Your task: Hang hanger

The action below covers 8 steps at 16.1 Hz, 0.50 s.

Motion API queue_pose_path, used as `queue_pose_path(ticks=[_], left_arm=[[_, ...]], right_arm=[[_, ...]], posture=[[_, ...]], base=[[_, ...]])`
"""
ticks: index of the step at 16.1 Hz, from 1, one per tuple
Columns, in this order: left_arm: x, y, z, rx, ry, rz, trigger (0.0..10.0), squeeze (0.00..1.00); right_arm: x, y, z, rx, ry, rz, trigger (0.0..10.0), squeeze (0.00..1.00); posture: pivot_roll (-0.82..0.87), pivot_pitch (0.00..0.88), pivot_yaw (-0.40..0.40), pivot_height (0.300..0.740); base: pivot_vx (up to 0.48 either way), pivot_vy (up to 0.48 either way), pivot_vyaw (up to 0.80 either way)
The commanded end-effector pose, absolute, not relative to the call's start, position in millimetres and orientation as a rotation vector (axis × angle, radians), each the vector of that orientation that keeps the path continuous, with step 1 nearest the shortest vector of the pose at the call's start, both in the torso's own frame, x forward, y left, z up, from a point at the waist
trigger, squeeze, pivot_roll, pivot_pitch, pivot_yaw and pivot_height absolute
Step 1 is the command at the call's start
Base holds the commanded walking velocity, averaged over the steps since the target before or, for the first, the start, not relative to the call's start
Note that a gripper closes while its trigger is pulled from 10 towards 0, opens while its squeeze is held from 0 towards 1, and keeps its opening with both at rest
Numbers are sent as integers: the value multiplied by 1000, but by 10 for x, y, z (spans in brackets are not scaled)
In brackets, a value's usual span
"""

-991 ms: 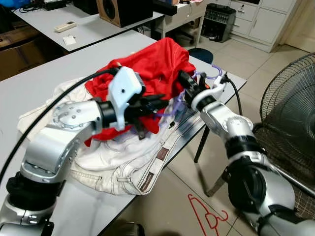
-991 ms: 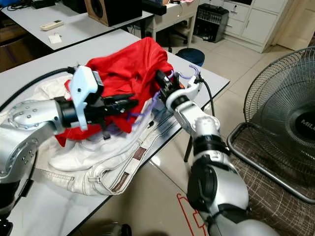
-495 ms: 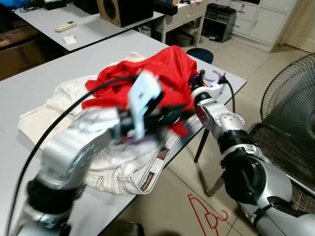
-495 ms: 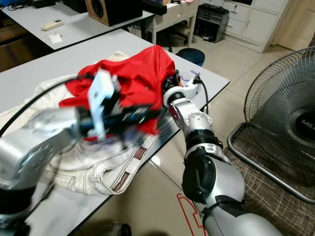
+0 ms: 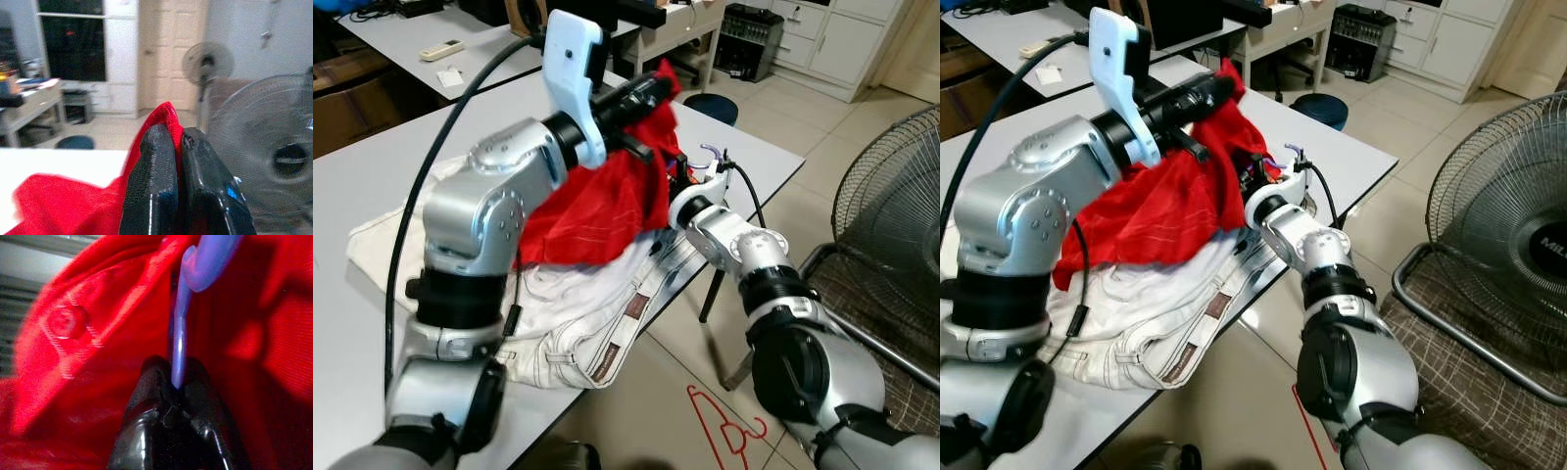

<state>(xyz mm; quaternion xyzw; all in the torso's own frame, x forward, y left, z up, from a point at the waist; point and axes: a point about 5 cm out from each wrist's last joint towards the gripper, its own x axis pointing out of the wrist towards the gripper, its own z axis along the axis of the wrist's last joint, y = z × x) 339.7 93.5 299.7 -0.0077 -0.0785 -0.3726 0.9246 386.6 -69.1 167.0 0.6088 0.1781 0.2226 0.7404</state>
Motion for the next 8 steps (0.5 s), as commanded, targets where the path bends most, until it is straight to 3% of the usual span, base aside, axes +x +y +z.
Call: queue_pose_path(ticks=[1, 5, 6, 7, 8], left_arm=[[3534, 1073, 2962, 78, -127, -636, 0, 0], [3696, 1266, 2738, 134, -13, -462, 0, 0], [3708, 1269, 2674, 136, 9, -460, 980, 0], [3723, 1262, 2579, 161, 42, -470, 10000, 0], [3715, 1264, 2552, 177, 53, -486, 10000, 1000]], right_arm=[[3862, -803, 1744, 1322, 376, 507, 10000, 0], [3825, -901, 1869, 1368, 355, 548, 10000, 0], [3812, -903, 1881, 1370, 354, 555, 10000, 0], [3788, -903, 1889, 1354, 357, 564, 10000, 0], [3782, -907, 1891, 1346, 357, 563, 10000, 0]], posture=[[116, 48, 33, 740], [116, 42, 31, 740], [113, 40, 30, 740], [110, 38, 31, 740], [110, 37, 30, 740]], base=[[0, 0, 0], [0, 0, 0], [0, 0, 0], [0, 0, 0], [0, 0, 0]])
